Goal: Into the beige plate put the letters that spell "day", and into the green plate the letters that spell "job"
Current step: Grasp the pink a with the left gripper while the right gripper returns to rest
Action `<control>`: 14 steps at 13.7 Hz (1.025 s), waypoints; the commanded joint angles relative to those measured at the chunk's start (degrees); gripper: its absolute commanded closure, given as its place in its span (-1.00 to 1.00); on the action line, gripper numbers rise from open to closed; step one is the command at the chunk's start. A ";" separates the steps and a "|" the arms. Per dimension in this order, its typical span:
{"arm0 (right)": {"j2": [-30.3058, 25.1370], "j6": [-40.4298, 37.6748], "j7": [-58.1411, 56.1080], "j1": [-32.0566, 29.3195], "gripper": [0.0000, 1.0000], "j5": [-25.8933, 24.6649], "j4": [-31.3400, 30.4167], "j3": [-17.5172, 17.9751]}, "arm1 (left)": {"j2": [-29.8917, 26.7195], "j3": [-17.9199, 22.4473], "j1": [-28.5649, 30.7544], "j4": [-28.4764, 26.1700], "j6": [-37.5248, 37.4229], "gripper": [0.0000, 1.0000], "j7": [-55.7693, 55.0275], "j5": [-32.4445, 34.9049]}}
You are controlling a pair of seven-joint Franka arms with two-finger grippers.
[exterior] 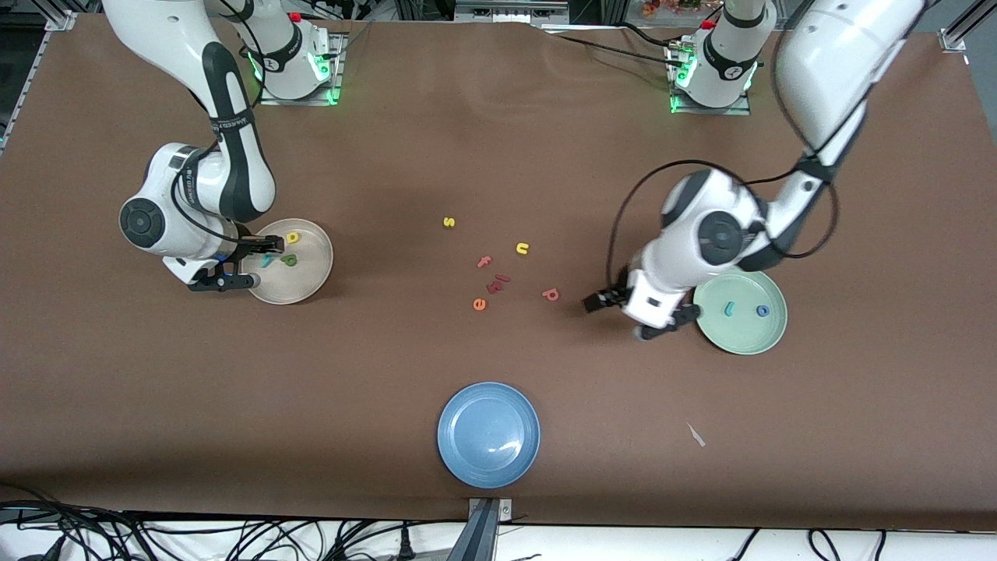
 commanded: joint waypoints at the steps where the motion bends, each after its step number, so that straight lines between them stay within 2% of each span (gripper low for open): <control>1: -3.02 -5.80 -0.50 0.12 -1.00 0.97 3.82 -0.45 | 1.83 6.64 -8.74 1.00 0.93 -0.85 -4.35 1.47; 4: -3.03 -17.31 -0.50 0.12 -1.00 0.01 15.31 -2.73 | 4.81 17.46 -21.15 5.56 0.84 -0.85 -9.96 1.39; 7: -3.03 -26.63 0.37 0.29 -1.00 -5.96 26.74 -3.09 | 6.58 18.28 -22.93 7.86 0.84 -0.85 -11.21 0.86; 10: -3.03 -38.49 5.02 0.38 -1.00 -8.51 38.09 -3.09 | 8.77 18.28 -24.25 8.38 0.93 -0.84 -12.88 1.12; 12: -3.03 -42.12 8.10 0.73 -1.00 -9.58 41.19 -3.09 | 10.18 18.28 -24.78 9.53 0.93 -0.74 -12.89 0.86; 13: -3.38 -41.00 9.33 1.95 -1.00 -9.75 40.76 -3.00 | 10.27 18.28 -24.78 9.53 0.93 -0.62 -13.06 0.86; 14: -3.99 -40.90 11.34 2.22 -1.00 -9.84 40.84 -2.22 | 10.19 18.19 -24.78 9.53 0.84 -0.60 -13.24 0.77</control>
